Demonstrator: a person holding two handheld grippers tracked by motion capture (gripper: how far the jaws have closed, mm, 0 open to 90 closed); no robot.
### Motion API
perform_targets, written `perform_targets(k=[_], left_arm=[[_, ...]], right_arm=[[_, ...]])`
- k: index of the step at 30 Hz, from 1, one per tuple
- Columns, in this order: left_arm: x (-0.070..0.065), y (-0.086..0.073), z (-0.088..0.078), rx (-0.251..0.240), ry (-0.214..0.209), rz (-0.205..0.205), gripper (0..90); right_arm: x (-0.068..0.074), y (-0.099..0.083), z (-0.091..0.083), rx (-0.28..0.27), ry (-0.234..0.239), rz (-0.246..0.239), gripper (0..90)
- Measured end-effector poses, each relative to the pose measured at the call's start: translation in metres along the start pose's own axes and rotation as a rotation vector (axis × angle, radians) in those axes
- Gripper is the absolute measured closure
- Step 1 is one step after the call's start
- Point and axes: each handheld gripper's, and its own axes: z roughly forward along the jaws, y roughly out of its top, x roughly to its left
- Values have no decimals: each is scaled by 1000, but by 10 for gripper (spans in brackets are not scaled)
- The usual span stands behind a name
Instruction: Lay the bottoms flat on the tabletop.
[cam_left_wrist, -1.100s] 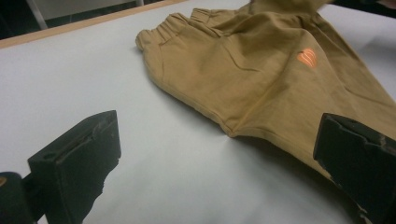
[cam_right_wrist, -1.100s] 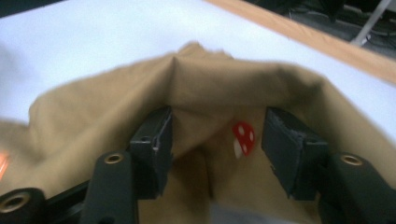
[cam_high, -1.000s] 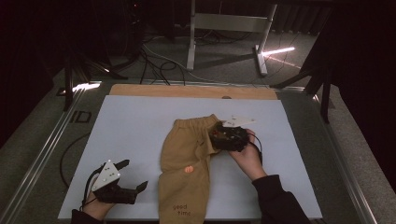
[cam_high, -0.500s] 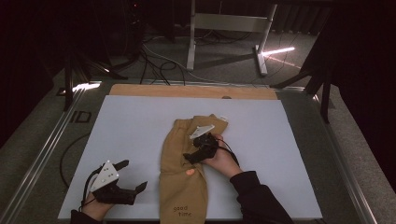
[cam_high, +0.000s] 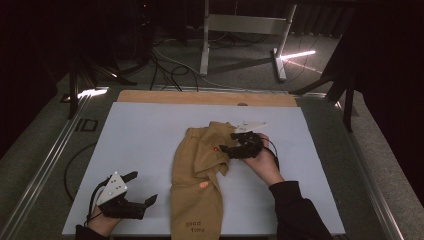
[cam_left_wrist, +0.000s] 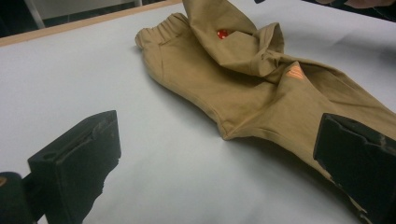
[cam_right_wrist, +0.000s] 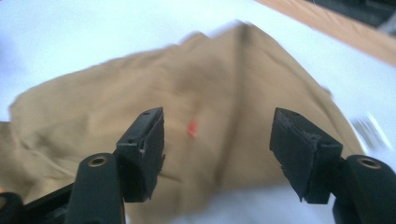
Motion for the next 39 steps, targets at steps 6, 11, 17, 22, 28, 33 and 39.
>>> perform_targets(k=[6, 11, 17, 22, 28, 33, 39], left_arm=[[0, 0, 0, 1, -1, 0, 16], [0, 0, 0, -1, -5, -1, 16], [0, 0, -1, 3, -2, 2, 16], [-1, 0, -1, 0, -1, 3, 16], [-1, 0, 0, 6, -2, 9, 16], [-2, 1, 2, 1, -12, 5, 16], [-2, 0, 4, 12, -17, 6, 16]], right_arm=[[-11, -23, 11, 53, 43, 64, 438], [0, -34, 22, 94, 80, 7, 723], [5, -30, 8, 90, 92, -30, 879], [11, -27, -20, 67, 95, -70, 880], [11, -34, -74, -4, 114, -33, 881], [2, -44, -121, -105, 202, 81, 881], [-13, -61, -150, -116, 117, 155, 878]])
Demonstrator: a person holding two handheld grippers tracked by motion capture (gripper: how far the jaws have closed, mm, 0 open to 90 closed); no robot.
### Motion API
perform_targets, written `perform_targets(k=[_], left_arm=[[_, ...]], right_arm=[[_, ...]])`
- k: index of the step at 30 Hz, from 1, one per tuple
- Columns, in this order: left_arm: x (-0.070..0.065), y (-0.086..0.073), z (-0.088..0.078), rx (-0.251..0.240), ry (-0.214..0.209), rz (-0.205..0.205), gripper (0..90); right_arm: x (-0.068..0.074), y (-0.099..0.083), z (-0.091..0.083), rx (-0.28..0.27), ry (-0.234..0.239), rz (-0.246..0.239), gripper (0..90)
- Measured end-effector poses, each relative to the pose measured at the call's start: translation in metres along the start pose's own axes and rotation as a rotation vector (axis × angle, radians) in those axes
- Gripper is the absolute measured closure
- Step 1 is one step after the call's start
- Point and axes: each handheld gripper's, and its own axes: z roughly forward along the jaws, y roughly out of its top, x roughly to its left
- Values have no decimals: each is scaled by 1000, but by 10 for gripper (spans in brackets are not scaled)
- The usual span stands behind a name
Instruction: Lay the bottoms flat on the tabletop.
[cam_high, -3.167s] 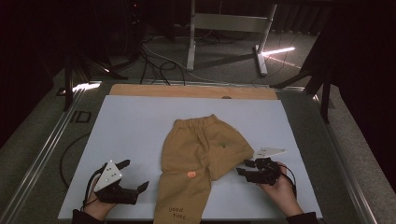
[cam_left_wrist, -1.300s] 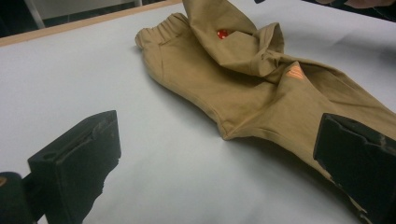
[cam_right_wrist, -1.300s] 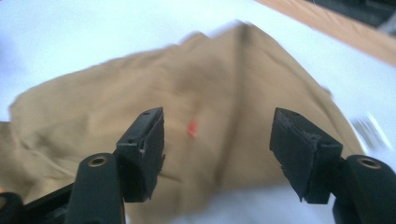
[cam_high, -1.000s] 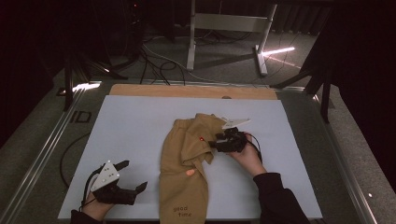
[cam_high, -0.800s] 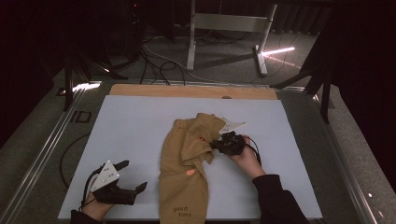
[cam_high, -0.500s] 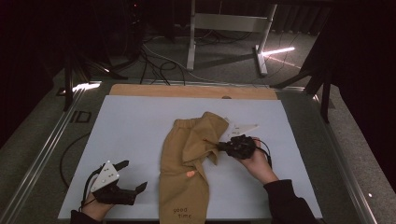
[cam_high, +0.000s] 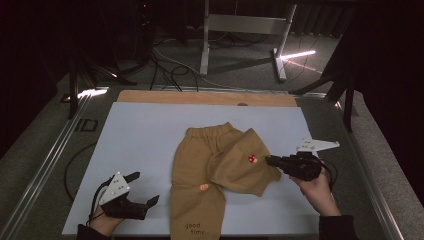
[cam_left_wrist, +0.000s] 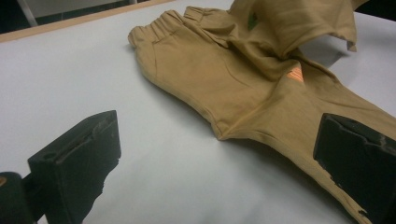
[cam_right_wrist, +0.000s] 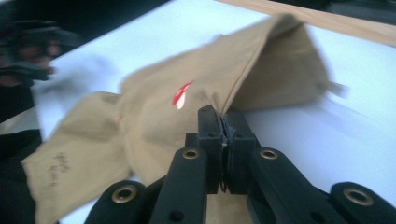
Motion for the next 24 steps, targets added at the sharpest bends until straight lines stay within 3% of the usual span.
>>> perform_targets(k=[1, 2, 8, 15, 19, 22, 24], left_arm=[[0, 0, 0, 1, -1, 0, 16], [1, 0, 1, 1, -1, 0, 16], [1, -1, 3, 8, -2, -8, 16], [3, -3, 4, 17, -1, -11, 16], [3, -2, 3, 10, 1, -15, 16], [3, -2, 3, 12, 1, -11, 16], [3, -2, 2, 9, 2, -10, 16]], right_arm=[[-3, -2, -2, 9, -22, 14, 876], [-7, -7, -4, 28, -72, 26, 876], [-31, -29, 3, 90, -200, 93, 873], [-52, -47, 26, 133, -228, 142, 841], [-49, -52, 30, 135, -236, 117, 540], [-40, -48, 18, 90, -239, 88, 464], [-29, -46, 9, 49, -231, 59, 461]])
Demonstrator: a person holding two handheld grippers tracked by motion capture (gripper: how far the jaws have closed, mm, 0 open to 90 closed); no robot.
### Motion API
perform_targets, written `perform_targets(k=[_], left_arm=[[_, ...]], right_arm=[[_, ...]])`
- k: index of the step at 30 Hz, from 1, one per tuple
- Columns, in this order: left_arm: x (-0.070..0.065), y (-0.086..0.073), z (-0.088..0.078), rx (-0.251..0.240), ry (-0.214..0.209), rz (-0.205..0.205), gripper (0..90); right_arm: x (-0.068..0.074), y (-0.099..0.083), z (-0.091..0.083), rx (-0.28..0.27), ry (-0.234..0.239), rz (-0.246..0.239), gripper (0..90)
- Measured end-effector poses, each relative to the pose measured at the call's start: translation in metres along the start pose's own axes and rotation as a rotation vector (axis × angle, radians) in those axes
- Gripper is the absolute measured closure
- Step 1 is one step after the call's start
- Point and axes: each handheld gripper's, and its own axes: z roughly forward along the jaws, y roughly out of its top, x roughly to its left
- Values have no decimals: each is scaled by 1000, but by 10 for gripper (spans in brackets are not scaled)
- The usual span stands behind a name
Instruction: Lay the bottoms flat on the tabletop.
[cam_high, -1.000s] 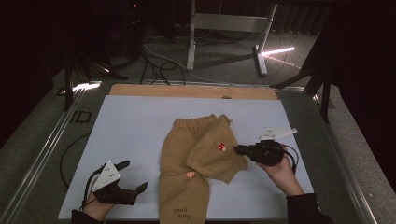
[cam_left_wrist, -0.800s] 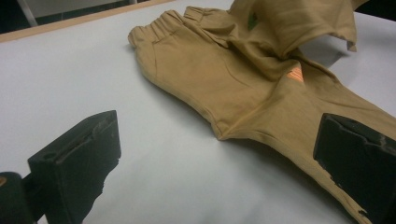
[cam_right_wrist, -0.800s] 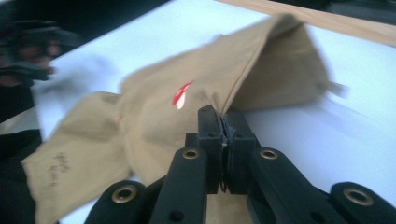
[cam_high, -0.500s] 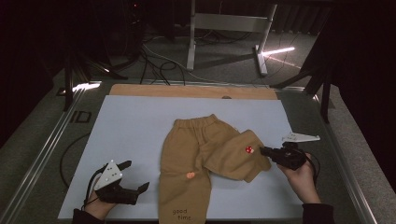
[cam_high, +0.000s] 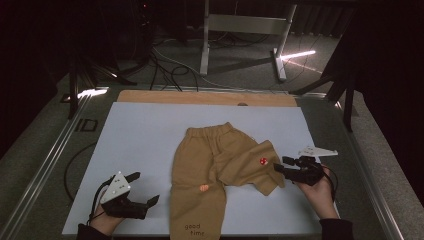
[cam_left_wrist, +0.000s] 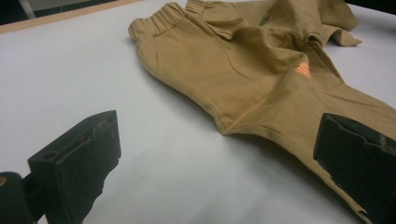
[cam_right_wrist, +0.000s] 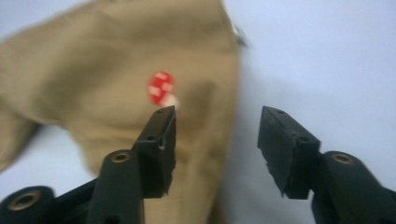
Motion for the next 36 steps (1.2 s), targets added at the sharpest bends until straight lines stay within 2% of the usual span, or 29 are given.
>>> perform_targets(k=[2, 4, 6, 8, 11, 14, 16, 17, 18, 20, 21, 23, 24, 27, 29, 32, 36], left_arm=[[0, 0, 0, -1, 0, 1, 16], [0, 0, -1, -5, -1, 0, 16], [0, 1, -1, -10, -1, -1, 16], [0, 1, -1, -3, -2, 3, 16], [-1, 2, 0, -9, -5, 1, 16], [-1, 2, 0, -5, -7, 7, 16], [-1, 2, 0, -9, -8, 1, 16], [0, 2, 0, -9, -7, 2, 16], [0, 2, 0, -7, -8, 4, 16], [0, 2, 0, -9, -8, 1, 16], [-1, 2, 0, -11, -7, 1, 16], [-1, 2, 0, -7, -6, 4, 16], [-1, 2, 0, -10, -7, 3, 16], [-1, 2, 0, -12, -4, 0, 16], [-1, 2, 0, -10, -4, 2, 16], [0, 2, -1, -12, -2, 2, 16], [0, 2, -1, -10, 0, 5, 16]], right_arm=[[4, 0, -4, -11, 4, -12, 462], [23, -8, -15, -17, 80, -77, 491], [32, -18, -13, 12, 154, -109, 519], [39, -28, -7, 53, 190, -142, 533], [41, -36, 2, 97, 236, -172, 560], [43, -39, 8, 104, 255, -197, 562], [44, -41, 14, 129, 243, -219, 566], [44, -43, 18, 144, 254, -205, 567], [43, -44, 20, 161, 247, -212, 582], [44, -47, 24, 182, 207, -234, 600], [43, -47, 24, 179, 205, -233, 629], [42, -46, 24, 185, 161, -231, 725], [41, -45, 24, 188, 163, -231, 739], [40, -45, 25, 188, 132, -224, 859], [37, -44, 24, 189, 135, -182, 886], [38, -42, 22, 186, 130, -199, 892], [42, -37, 15, 177, 164, -192, 893]])
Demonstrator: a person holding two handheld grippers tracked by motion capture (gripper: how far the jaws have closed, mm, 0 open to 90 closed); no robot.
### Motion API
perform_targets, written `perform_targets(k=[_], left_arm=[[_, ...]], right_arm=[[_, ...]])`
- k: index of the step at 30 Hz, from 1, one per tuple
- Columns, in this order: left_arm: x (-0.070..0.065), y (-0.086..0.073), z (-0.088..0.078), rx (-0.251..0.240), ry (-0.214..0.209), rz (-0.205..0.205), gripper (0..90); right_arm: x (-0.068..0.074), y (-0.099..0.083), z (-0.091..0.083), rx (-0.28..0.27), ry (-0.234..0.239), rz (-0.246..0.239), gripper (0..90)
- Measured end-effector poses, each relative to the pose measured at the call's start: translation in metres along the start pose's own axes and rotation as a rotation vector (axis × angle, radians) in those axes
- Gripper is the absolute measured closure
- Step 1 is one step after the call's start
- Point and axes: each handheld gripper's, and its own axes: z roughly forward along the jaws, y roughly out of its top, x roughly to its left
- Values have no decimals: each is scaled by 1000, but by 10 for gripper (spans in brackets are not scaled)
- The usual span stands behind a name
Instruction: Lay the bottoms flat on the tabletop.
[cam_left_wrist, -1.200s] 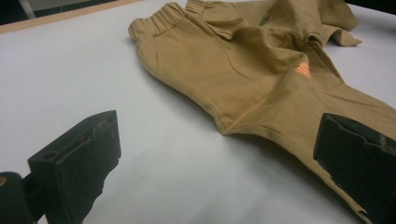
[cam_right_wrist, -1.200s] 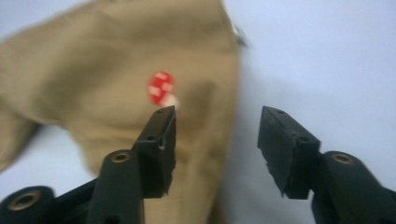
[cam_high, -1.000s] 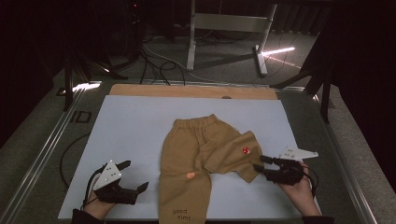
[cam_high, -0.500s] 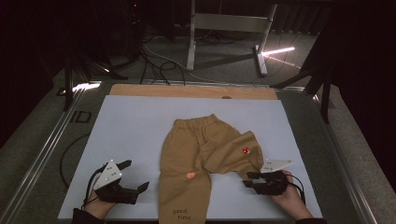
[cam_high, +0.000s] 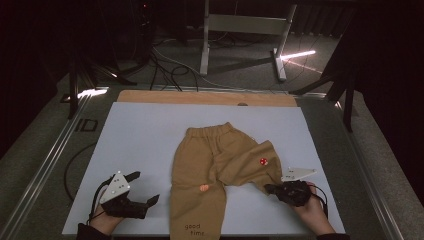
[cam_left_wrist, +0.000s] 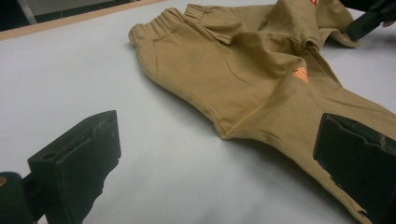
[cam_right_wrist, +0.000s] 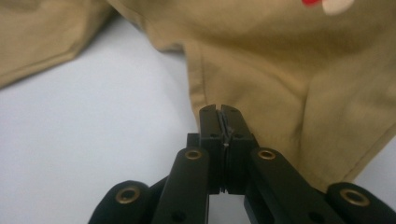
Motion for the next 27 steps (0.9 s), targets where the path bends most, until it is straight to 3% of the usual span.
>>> perform_targets(k=[7, 12, 14, 18, 20, 22, 23, 24, 27], left_arm=[[0, 0, -1, -6, 3, -4, 16], [-1, 1, 0, -5, 1, 3, 16], [-1, 2, 0, -3, -2, 6, 16], [-1, 2, 0, -5, -4, 3, 16], [-1, 2, 0, -5, -6, 4, 16], [-1, 3, 1, -10, -8, -3, 16], [-1, 3, 1, -9, -9, -2, 16], [-1, 3, 0, -7, -10, 1, 16], [-1, 3, 1, -6, -13, 0, 16]], right_arm=[[14, 8, -20, -31, 98, -15, 893], [34, 14, -31, -22, 223, -51, 893], [44, 16, -34, -17, 251, -67, 893], [61, 24, -42, -59, 376, -91, 889], [67, 29, -46, -87, 405, -105, 870], [69, 33, -49, -126, 423, -119, 699], [69, 34, -51, -158, 412, -109, 535], [67, 35, -52, -198, 372, -108, 423], [57, 37, -53, -259, 301, -84, 279]])
